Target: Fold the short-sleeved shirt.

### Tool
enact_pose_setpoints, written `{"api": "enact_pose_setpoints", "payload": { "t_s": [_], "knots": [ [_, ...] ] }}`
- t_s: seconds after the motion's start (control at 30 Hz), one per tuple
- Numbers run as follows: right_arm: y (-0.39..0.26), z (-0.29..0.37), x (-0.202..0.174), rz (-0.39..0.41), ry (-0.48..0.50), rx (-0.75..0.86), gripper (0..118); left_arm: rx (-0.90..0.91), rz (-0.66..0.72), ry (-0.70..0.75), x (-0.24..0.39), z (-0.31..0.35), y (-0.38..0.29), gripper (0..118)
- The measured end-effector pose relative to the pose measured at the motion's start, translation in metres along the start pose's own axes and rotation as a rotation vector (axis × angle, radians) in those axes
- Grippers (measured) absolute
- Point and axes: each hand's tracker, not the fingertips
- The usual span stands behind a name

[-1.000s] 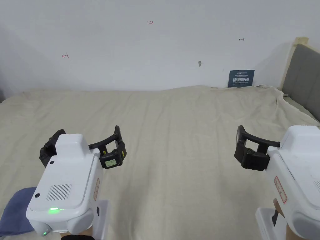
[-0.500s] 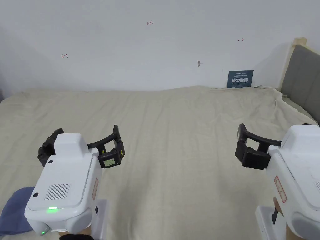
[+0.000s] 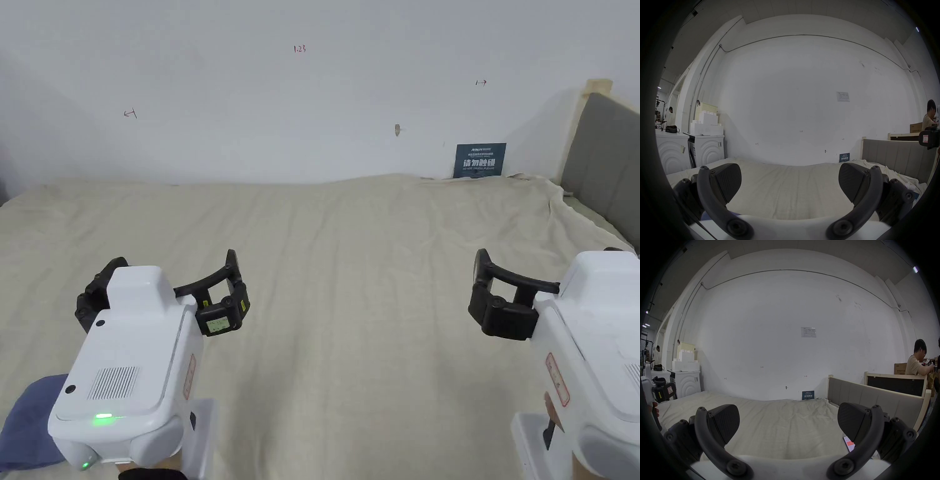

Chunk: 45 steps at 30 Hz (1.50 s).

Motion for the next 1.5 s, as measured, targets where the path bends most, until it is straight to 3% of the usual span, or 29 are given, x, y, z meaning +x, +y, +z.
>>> {"api": "enact_pose_setpoints", "payload": {
  "t_s": [0.1,0.23,0.5,0.67,0.87,1.3,1.5],
  "knots": [
    [0.001,-0.001,-0.002,-0.004,-0.022,-0.018,118,0.001,-0.004,-0.001,0.000,0.002,0.002,118],
    [0.003,-0.005,-0.002,-0.133,-0.101,-0.069,118,-0.004,-0.001,-0.006,0.000,0.003,0.003,118],
    [0.020,-0.022,-0.004,-0.205,-0.238,-0.452,117,-0.005,-0.003,-0.015,-0.003,0.002,0.002,118],
    [0.030,-0.029,-0.006,-0.178,-0.148,-0.631,116,-0.005,0.002,-0.010,-0.004,0.003,0.003,118],
    [0.034,-0.023,-0.026,-0.183,-0.170,-0.607,116,-0.006,0.003,-0.005,-0.005,0.002,0.003,118],
    [0.023,-0.029,-0.016,-0.182,-0.194,-0.551,116,-0.008,-0.002,-0.003,-0.005,0.004,0.003,118],
    [0.013,-0.024,-0.007,-0.115,-0.108,-0.367,116,-0.007,0.005,-0.008,-0.004,0.005,0.004,118]
  ]
}}
